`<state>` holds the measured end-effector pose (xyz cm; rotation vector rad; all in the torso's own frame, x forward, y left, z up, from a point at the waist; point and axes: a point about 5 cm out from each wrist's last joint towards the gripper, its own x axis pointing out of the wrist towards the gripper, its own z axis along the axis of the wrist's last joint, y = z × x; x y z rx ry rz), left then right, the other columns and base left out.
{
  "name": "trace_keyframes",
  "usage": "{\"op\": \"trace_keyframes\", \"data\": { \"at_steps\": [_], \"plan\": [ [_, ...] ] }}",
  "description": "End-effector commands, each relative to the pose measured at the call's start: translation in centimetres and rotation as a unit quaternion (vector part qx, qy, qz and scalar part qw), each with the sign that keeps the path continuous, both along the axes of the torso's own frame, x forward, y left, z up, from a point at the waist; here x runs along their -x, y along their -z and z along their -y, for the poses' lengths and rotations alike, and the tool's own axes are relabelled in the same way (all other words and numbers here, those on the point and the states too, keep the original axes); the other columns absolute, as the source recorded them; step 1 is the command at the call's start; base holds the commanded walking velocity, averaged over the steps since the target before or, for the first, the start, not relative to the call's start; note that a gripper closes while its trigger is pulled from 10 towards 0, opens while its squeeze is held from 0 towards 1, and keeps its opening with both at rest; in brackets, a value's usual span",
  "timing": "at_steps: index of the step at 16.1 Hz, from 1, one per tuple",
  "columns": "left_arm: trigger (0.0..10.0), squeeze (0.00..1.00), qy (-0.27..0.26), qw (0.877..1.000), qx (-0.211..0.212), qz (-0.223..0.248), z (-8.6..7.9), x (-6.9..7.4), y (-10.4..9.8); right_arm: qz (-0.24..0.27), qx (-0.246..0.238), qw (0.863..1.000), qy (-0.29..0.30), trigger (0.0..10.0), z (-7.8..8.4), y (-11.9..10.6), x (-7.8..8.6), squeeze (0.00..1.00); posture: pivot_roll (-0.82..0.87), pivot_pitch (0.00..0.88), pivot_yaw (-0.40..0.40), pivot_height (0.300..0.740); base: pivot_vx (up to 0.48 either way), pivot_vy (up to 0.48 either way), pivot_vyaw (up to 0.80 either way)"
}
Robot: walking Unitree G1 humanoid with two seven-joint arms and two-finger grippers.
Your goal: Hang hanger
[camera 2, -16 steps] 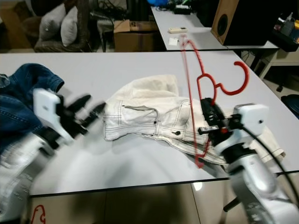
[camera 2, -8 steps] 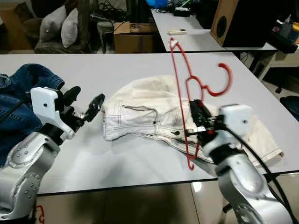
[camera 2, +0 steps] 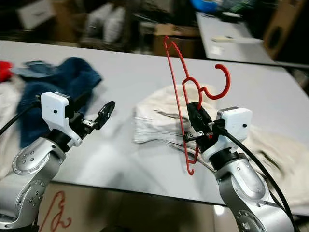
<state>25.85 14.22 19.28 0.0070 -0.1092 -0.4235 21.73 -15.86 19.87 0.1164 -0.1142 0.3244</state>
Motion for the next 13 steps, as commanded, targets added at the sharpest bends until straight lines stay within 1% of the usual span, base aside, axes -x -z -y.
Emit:
{"op": "trace_keyframes", "data": {
  "at_steps": [1, 2, 3, 4, 5, 6, 7, 8, 10, 11, 12, 13],
  "plan": [
    [10.0, 0.0, 0.001, 1.0, -0.005, 0.002, 0.1, -0.1, -0.2, 0.007, 0.001, 1.0, 0.007, 0.0, 0.3, -0.2, 0.0, 0.0, 0.02, 0.0, 0.025, 0.74, 0.0, 0.0, 0.79],
    [10.0, 0.0, 0.002, 1.0, -0.012, -0.009, 0.1, -0.2, 0.1, 0.005, 0.006, 1.0, 0.007, 0.0, 0.2, 0.0, 0.1, 0.0, 0.02, 0.0, 0.027, 0.74, 0.0, 0.0, 0.79],
    [10.0, 0.0, -0.002, 0.999, -0.032, -0.017, 0.1, -0.2, 0.6, 0.0, 0.013, 1.0, 0.01, 4.6, 0.2, 0.4, 0.1, 0.0, 0.01, 0.0, 0.029, 0.74, 0.0, 0.0, 0.59],
    [10.0, 0.0, 0.002, 0.999, -0.033, -0.025, 0.2, -0.1, 0.9, -0.003, 0.013, 1.0, 0.014, 5.2, 0.2, 0.6, 0.2, 0.0, 0.01, 0.0, 0.031, 0.74, 0.0, 0.0, 0.48],
    [10.0, 0.0, -0.001, 0.999, -0.024, -0.037, 0.4, -0.2, 1.1, -0.01, 0.017, 0.999, 0.031, 10.0, 0.5, 1.2, 0.4, 0.0, 0.0, 0.0, 0.04, 0.74, 0.0, 0.0, 0.0],
    [10.0, 0.0, 0.013, 0.999, -0.035, -0.025, 1.1, -0.3, 1.0, -0.01, 0.005, 0.997, 0.081, 10.0, 1.4, 1.4, 0.7, 0.0, -0.02, 0.0, 0.056, 0.74, 0.0, 0.0, 0.0],
    [10.0, 0.0, 0.015, 0.999, -0.038, -0.027, 1.2, -0.4, 1.1, -0.008, 0.015, 0.996, 0.089, 10.0, 1.6, 1.4, 0.7, 0.0, -0.02, 0.0, 0.056, 0.74, 0.0, 0.0, 0.0],
    [10.0, 0.0, 0.015, 0.999, -0.038, -0.031, 1.4, -0.5, 1.4, 0.007, 0.017, 0.997, 0.079, 10.0, 1.6, 1.1, 1.2, 0.0, -0.03, 0.0, 0.066, 0.74, 0.0, 0.0, 0.0],
    [10.0, 0.0, 0.013, 0.999, -0.036, -0.031, 1.6, -0.9, 1.4, -0.019, 0.01, 0.996, 0.09, 10.0, 1.7, 1.7, 1.2, 0.0, -0.04, 0.0, 0.07, 0.74, 0.0, 0.0, 0.0],
    [10.0, 0.0, 0.012, 0.999, -0.035, -0.033, 1.7, -0.8, 1.5, -0.027, 0.012, 0.995, 0.098, 10.0, 1.9, 2.0, 1.2, 0.0, -0.04, 0.0, 0.07, 0.74, 0.0, 0.0, 0.0],
    [10.0, 0.0, 0.009, 0.999, -0.035, -0.038, 1.6, -0.9, 1.8, -0.027, 0.034, 0.993, 0.113, 10.0, 2.0, 2.4, 1.2, 0.0, -0.05, 0.0, 0.07, 0.74, 0.0, 0.0, 0.0],
    [10.0, 0.0, 0.007, 0.998, -0.037, -0.043, 1.6, -0.9, 2.2, -0.03, 0.059, 0.987, 0.143, 10.0, 2.4, 2.7, 1.2, 0.0, -0.06, 0.0, 0.067, 0.74, 0.0, 0.0, 0.0]
  ]
}}
